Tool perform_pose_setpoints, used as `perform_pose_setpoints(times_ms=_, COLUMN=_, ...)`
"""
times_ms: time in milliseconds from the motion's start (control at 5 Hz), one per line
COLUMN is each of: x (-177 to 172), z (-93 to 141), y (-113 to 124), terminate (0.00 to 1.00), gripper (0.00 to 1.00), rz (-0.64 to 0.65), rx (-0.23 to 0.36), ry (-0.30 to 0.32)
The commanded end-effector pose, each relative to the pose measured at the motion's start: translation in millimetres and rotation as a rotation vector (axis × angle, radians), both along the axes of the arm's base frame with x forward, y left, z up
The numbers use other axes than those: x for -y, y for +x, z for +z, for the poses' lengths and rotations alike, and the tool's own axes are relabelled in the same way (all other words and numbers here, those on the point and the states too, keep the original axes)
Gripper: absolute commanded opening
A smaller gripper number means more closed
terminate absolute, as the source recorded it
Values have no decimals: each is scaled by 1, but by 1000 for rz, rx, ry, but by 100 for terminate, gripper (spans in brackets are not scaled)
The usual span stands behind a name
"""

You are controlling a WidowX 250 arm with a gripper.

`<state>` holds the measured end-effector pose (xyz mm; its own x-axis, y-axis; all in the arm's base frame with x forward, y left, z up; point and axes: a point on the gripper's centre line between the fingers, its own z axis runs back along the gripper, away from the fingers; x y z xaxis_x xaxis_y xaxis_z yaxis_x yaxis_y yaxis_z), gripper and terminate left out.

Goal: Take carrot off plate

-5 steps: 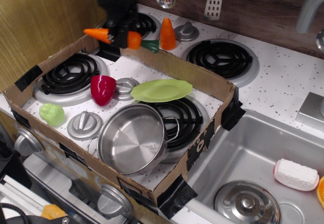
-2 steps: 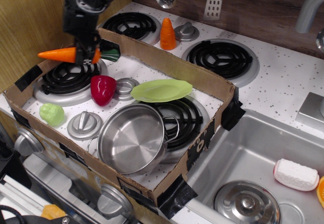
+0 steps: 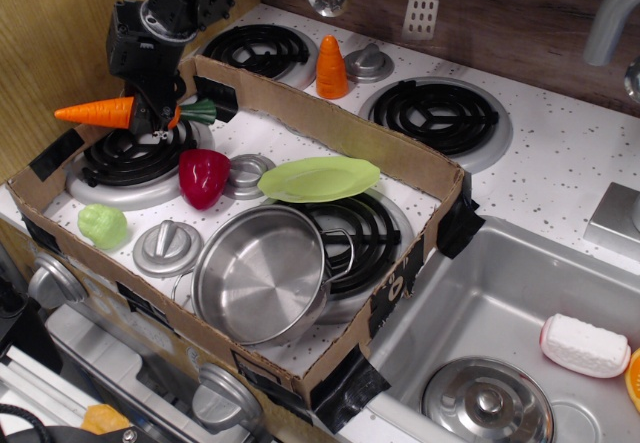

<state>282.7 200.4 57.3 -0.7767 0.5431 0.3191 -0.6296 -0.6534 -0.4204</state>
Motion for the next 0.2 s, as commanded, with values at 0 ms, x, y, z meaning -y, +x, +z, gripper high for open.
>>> perform_pose_setpoints(times_ms=0, x=-2, z=30, y=-9, terminate=100, gripper=100, rz=-158, rx=90, ry=70)
